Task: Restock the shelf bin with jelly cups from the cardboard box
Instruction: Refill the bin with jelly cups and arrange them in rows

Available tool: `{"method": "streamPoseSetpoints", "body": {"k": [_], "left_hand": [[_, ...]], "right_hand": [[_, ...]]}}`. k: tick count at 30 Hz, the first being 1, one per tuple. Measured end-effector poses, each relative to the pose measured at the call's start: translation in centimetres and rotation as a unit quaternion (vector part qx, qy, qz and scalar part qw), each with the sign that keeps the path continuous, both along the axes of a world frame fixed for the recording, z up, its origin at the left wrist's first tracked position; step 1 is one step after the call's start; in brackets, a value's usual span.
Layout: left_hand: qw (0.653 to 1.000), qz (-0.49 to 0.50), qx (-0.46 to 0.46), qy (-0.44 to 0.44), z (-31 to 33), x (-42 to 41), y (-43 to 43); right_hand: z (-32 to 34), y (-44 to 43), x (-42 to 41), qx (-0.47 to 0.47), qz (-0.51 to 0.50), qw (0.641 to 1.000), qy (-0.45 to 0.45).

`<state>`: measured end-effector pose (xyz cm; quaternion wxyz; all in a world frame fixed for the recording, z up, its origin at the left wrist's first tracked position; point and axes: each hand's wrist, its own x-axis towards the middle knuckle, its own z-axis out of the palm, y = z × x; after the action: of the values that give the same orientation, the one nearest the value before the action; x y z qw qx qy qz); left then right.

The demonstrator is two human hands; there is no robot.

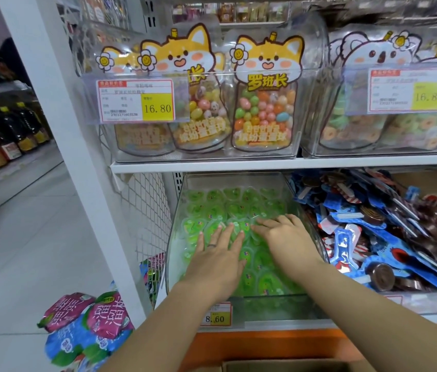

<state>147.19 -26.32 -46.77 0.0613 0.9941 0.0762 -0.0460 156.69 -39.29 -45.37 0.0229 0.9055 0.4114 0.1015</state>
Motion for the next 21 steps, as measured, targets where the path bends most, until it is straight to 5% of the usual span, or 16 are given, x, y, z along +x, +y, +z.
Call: {"method": "streamPoseSetpoints", "body": {"k": [10,14,17,21], "left_hand": [[1.0,0.0,-0.009,-0.014,0.5,-0.3,0.2],[0.999,-0.01,-0.009,-0.042,1.5,-1.3,-0.1],[0.978,-0.026,-0.065,-0.198,1.5,-2.9,-1.2],[0.902,-0.096,-0.158,-0.39,-0.2,-5.8,-4.7]], "right_hand": [[-0.9,-1.9,-1.2,0.145,0.065,0.985,-0.07],[-0.3,-4.5,-3.9,0.203,0.104,0.973,-0.033],[-0.7,-6.5,-6.9,0.284,0.092,0.954,0.015],[-3.1,-7.7,-10.3,0.34,0.049,0.936,0.075]]}}
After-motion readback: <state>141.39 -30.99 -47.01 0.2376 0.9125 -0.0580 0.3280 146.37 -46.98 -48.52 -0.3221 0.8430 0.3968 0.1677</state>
